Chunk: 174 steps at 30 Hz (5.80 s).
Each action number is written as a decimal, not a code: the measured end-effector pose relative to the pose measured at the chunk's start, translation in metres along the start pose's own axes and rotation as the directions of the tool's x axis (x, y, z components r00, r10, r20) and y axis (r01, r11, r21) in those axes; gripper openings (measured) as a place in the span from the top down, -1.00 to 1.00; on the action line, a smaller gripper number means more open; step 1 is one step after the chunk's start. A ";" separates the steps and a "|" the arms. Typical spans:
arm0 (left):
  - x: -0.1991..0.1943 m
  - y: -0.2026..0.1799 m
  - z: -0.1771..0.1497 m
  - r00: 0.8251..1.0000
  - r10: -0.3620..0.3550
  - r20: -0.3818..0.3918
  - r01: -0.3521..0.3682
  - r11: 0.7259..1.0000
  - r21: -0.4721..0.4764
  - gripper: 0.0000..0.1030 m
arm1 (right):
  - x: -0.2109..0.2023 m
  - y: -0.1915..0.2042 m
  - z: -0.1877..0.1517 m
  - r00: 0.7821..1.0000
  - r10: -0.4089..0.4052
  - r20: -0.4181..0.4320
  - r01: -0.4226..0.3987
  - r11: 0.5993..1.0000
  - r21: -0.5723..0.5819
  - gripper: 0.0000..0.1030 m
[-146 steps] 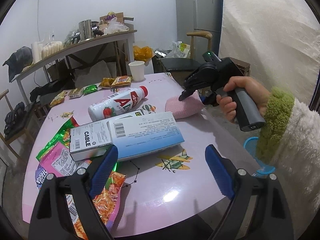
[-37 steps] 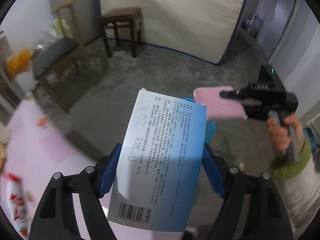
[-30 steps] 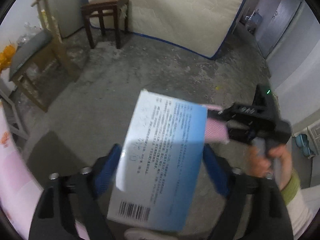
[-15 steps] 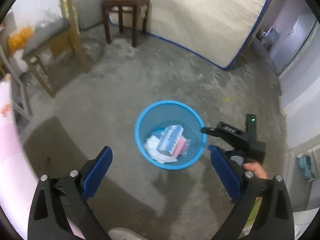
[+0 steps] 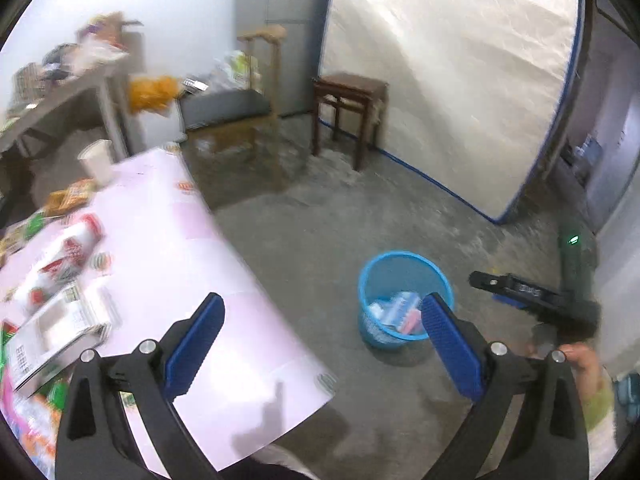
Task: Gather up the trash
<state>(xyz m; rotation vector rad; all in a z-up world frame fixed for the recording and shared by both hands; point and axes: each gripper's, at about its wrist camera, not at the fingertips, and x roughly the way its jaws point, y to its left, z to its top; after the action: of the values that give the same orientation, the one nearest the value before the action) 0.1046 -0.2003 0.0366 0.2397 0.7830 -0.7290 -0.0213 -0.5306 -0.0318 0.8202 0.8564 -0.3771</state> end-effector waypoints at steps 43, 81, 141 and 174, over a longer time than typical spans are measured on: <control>-0.158 0.326 -0.133 0.931 0.357 0.080 -0.255 0.790 -0.557 -0.89 | 0.065 0.398 -0.124 0.965 0.131 -0.229 -0.231 0.840 -0.492 -0.85; -0.140 0.359 -0.138 0.939 0.341 0.042 -0.249 0.762 -0.598 -0.89 | 0.103 0.378 -0.113 0.902 0.195 -0.386 -0.306 0.919 -0.250 -0.74; -0.037 0.384 -0.088 0.974 0.083 -0.211 -0.208 0.698 -0.685 -0.19 | 0.176 0.359 -0.149 0.640 0.492 -0.591 -0.473 0.858 0.202 -0.44; -0.031 0.084 -0.036 0.975 -0.127 -0.184 0.030 0.890 -0.456 -0.27 | 0.117 0.330 -0.086 0.902 0.209 -0.378 -0.277 0.952 -0.134 -0.75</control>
<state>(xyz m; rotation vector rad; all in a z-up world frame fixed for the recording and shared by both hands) 0.1260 -0.1063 0.0283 -0.1420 1.1463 -0.5829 0.2024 -0.2503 0.0024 0.8238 1.0967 0.0812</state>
